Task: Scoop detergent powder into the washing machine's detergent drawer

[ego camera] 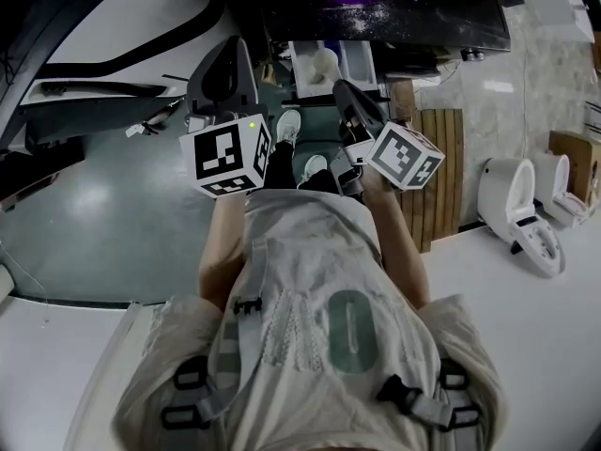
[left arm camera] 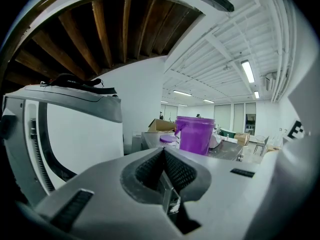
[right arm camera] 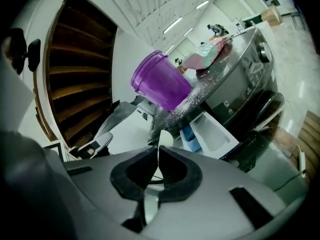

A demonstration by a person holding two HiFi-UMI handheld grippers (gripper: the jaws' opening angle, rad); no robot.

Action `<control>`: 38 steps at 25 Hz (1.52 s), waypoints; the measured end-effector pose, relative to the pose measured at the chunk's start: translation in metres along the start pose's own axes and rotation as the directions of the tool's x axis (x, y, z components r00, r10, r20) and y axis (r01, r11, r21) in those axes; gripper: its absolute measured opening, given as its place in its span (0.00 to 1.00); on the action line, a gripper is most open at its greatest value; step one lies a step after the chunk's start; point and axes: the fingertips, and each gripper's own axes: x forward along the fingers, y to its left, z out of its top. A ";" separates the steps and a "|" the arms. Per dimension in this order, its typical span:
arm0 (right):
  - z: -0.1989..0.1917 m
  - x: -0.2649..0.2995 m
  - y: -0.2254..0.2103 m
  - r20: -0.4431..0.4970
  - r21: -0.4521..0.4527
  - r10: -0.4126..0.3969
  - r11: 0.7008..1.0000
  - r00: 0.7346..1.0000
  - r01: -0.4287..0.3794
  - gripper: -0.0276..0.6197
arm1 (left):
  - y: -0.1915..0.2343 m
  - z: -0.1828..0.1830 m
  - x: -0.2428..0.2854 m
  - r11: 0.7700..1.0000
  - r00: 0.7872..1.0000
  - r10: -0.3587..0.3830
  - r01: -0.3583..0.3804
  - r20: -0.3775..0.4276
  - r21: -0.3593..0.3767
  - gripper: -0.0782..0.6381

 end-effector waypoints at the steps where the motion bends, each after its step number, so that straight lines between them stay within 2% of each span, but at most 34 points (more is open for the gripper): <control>1: 0.000 0.000 0.000 -0.005 -0.029 -0.012 1.000 1.000 0.012 0.06 | 0.001 0.000 0.000 1.000 1.000 0.002 -0.002 0.000 0.000 0.14; 7: 0.001 0.002 -0.002 -0.024 -0.170 -0.073 0.983 0.997 0.067 0.06 | 0.003 -0.002 0.001 1.000 1.000 0.005 -0.005 0.001 -0.011 0.14; 10: 0.001 0.004 0.000 -0.032 -0.244 -0.099 0.966 0.995 0.089 0.06 | 0.005 -0.003 0.000 1.000 1.000 0.010 -0.010 0.000 -0.015 0.14; 13: 0.000 0.005 0.002 -0.037 -0.354 -0.139 0.928 0.990 0.117 0.06 | 0.007 -0.003 0.000 1.000 1.000 0.014 -0.014 -0.001 -0.017 0.14; 18: 0.000 0.007 0.008 -0.033 -0.539 -0.192 0.830 0.981 0.144 0.06 | 0.009 -0.004 0.000 1.000 1.000 0.019 -0.019 0.000 -0.023 0.14; 23: -0.002 0.011 0.011 -0.022 -0.692 -0.247 0.703 0.969 0.163 0.06 | 0.009 -0.007 0.000 1.000 1.000 0.017 -0.017 -0.005 -0.024 0.14; 29: -0.003 0.014 0.016 -0.010 -0.825 -0.289 0.544 0.957 0.155 0.06 | 0.010 -0.007 0.003 0.999 1.000 0.021 -0.021 -0.005 -0.028 0.14; 36: -0.009 0.017 0.019 0.017 -0.954 -0.362 0.274 0.932 0.124 0.06 | 0.010 -0.008 0.004 0.999 1.000 0.018 -0.018 -0.009 -0.037 0.14; 38: -0.011 0.019 0.019 0.030 -0.979 -0.382 0.175 0.924 0.104 0.06 | 0.009 -0.009 0.005 0.999 1.000 0.017 -0.017 -0.009 -0.044 0.14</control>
